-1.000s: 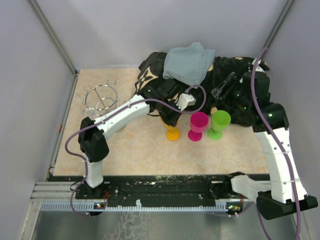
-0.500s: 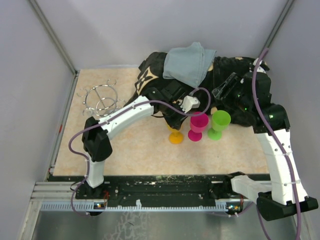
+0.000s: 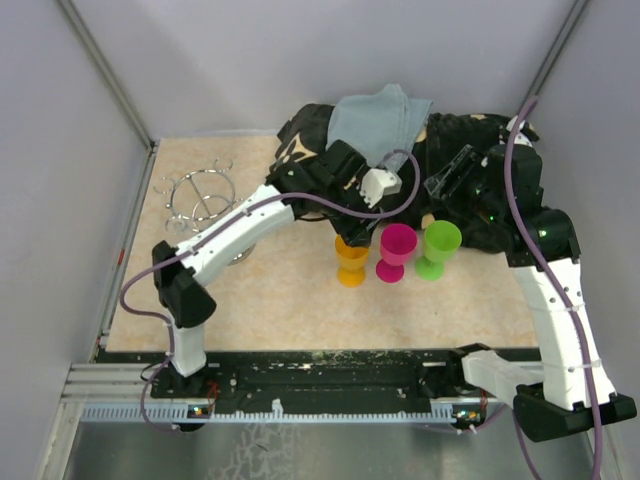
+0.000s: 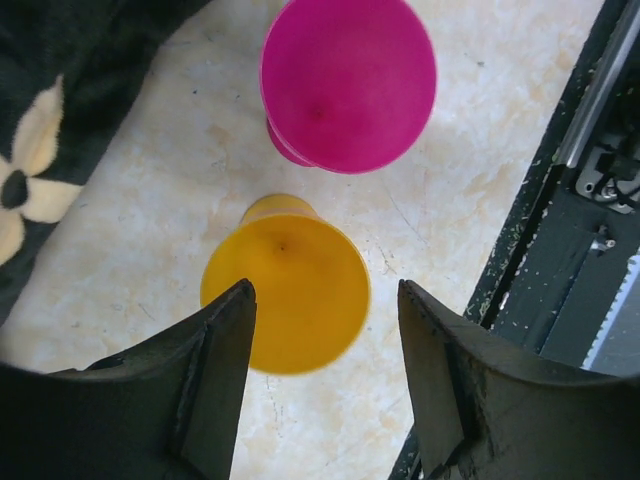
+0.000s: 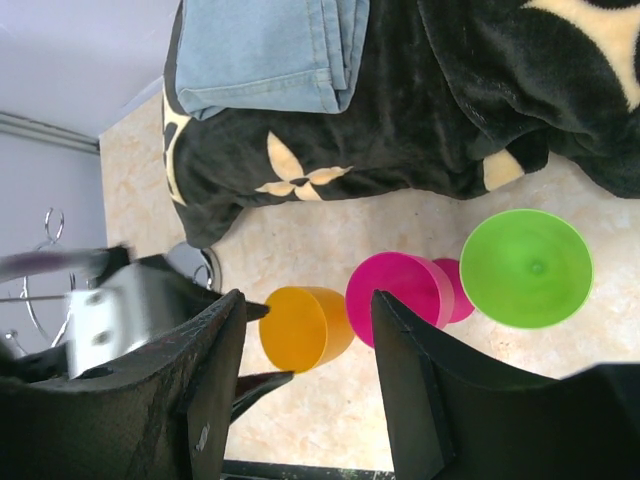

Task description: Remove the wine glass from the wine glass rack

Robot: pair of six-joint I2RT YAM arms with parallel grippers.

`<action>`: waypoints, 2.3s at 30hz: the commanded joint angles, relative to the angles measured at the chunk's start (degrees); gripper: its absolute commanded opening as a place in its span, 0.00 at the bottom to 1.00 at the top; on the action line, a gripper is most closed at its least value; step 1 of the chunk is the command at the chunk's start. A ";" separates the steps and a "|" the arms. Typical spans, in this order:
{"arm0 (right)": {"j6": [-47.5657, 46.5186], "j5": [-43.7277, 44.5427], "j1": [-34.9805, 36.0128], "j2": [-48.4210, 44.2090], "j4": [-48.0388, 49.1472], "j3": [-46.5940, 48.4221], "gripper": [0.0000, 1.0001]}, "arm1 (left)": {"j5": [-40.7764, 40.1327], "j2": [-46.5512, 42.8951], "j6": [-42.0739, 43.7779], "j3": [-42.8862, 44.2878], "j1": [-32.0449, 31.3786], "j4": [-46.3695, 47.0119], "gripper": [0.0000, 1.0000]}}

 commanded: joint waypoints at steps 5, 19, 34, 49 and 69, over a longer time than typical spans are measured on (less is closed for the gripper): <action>0.40 -3.19 0.19 0.45 3.60 1.98 0.54 | -2.75 -15.22 -2.68 1.28 3.64 4.90 0.66; 2.72 -6.88 19.77 20.26 15.04 13.23 0.54 | 3.30 -33.23 -12.13 -8.51 48.62 8.60 0.70; 2.94 -6.18 29.77 27.94 14.08 18.60 0.54 | 12.24 -49.46 -22.79 -26.59 70.50 3.72 0.70; 0.22 -7.96 29.68 27.67 11.02 18.06 0.54 | 9.00 -64.96 -40.23 -41.31 72.11 1.58 0.73; -2.81 -13.37 27.21 26.46 10.03 18.00 0.55 | 21.29 -58.93 -51.28 -44.29 82.19 6.81 0.76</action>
